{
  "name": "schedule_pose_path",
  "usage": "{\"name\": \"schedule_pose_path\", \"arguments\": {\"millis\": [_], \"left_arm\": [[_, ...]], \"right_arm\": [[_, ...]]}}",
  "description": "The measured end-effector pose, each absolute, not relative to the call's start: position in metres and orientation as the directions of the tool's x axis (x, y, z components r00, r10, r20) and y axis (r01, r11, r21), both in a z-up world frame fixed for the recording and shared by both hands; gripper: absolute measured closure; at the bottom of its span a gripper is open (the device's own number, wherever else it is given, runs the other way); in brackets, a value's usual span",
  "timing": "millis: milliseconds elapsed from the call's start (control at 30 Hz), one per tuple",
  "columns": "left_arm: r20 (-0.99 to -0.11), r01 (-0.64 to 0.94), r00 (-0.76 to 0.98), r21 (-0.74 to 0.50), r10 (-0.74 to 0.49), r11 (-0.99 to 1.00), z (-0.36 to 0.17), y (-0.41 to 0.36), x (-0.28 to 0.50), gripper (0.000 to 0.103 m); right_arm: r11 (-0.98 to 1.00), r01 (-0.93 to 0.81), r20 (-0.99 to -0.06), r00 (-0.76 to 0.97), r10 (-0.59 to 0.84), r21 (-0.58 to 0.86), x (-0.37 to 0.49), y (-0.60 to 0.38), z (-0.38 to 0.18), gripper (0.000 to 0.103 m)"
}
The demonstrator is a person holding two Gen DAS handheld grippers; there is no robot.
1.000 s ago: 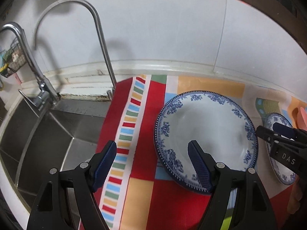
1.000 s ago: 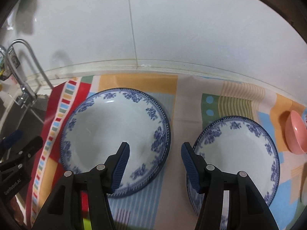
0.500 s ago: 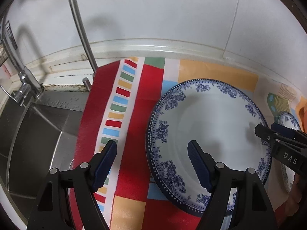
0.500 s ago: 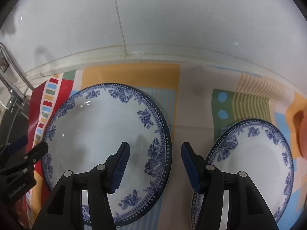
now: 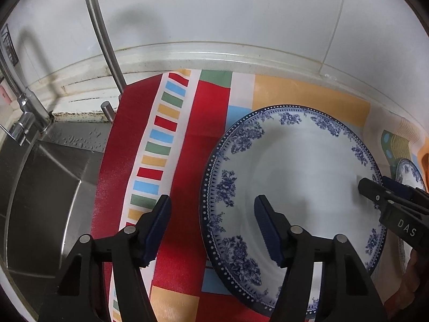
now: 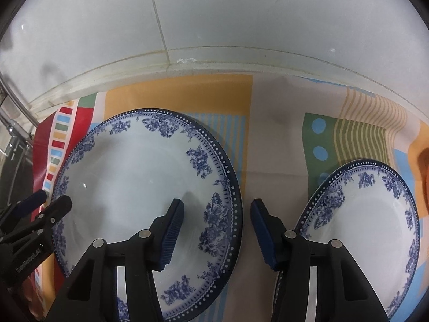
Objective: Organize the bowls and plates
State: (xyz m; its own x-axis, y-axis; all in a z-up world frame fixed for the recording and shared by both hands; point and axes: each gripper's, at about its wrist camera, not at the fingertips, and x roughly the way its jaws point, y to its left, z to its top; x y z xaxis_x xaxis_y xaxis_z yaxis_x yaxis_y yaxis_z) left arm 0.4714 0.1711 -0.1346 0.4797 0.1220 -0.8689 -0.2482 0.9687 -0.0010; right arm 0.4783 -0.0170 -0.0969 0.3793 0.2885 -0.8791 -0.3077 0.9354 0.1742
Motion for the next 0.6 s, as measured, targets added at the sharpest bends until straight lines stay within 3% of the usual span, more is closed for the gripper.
{"name": "schedule_pose_path", "arguments": {"millis": [333, 600], "left_arm": [[-0.878, -0.221, 0.472, -0.027, 0.082, 0.975, -0.1378, 0.1701, 0.4763, 0.066], [-0.876, -0.226, 0.473, -0.013, 0.098, 0.974, -0.1371, 0.1657, 0.477, 0.067]], "right_arm": [[0.932, -0.317, -0.872, 0.39, 0.297, 0.175, 0.4825, -0.0162, -0.0982, 0.062], [0.929, -0.324, -0.869, 0.389, 0.305, 0.181, 0.4814, -0.0091, -0.1009, 0.066]]}}
